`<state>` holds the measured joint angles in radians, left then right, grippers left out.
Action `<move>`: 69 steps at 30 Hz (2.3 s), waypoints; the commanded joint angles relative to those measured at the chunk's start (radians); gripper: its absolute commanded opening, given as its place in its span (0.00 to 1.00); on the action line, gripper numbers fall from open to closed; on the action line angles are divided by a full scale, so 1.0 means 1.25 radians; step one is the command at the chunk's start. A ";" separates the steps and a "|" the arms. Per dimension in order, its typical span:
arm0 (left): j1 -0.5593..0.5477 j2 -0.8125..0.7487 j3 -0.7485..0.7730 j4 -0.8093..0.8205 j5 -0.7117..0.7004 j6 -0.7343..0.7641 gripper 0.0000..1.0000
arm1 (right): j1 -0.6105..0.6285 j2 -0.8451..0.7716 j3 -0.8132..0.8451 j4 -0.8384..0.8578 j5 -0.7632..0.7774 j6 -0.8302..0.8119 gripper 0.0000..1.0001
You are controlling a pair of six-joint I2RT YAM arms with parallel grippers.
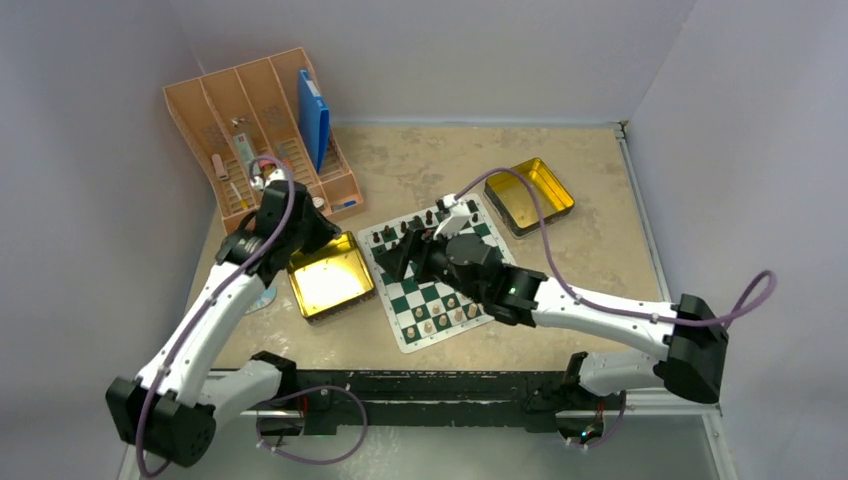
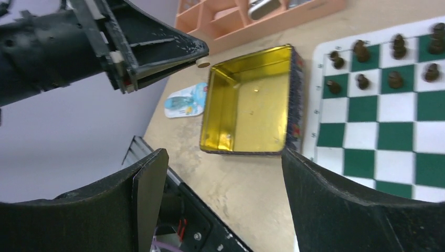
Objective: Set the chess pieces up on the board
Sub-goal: Place the chess piece on the chessboard.
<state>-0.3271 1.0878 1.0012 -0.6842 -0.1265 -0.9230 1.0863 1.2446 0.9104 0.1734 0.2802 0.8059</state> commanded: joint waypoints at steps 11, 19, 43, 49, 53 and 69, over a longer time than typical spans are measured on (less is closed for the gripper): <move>0.004 -0.241 0.003 -0.065 0.253 -0.254 0.00 | 0.109 0.064 -0.064 0.433 0.047 -0.062 0.63; 0.004 -0.225 -0.048 -0.011 0.337 -0.318 0.00 | 0.111 0.055 -0.075 0.504 0.113 -0.146 0.55; 0.004 -0.172 -0.062 0.135 0.465 -0.380 0.00 | 0.110 0.130 0.004 0.452 0.202 -0.249 0.43; 0.004 -0.183 -0.069 0.118 0.485 -0.389 0.00 | 0.110 0.114 -0.026 0.503 0.216 -0.278 0.24; 0.005 -0.191 -0.075 0.123 0.516 -0.388 0.00 | 0.110 0.106 -0.044 0.522 0.201 -0.306 0.10; 0.004 -0.327 -0.099 0.262 0.570 -0.081 0.44 | 0.063 -0.083 -0.144 0.530 -0.001 -0.393 0.05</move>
<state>-0.3172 0.7273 0.9005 -0.5247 0.4675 -1.2598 1.1984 1.2636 0.7776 0.7853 0.4053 0.3592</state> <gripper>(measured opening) 0.433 0.120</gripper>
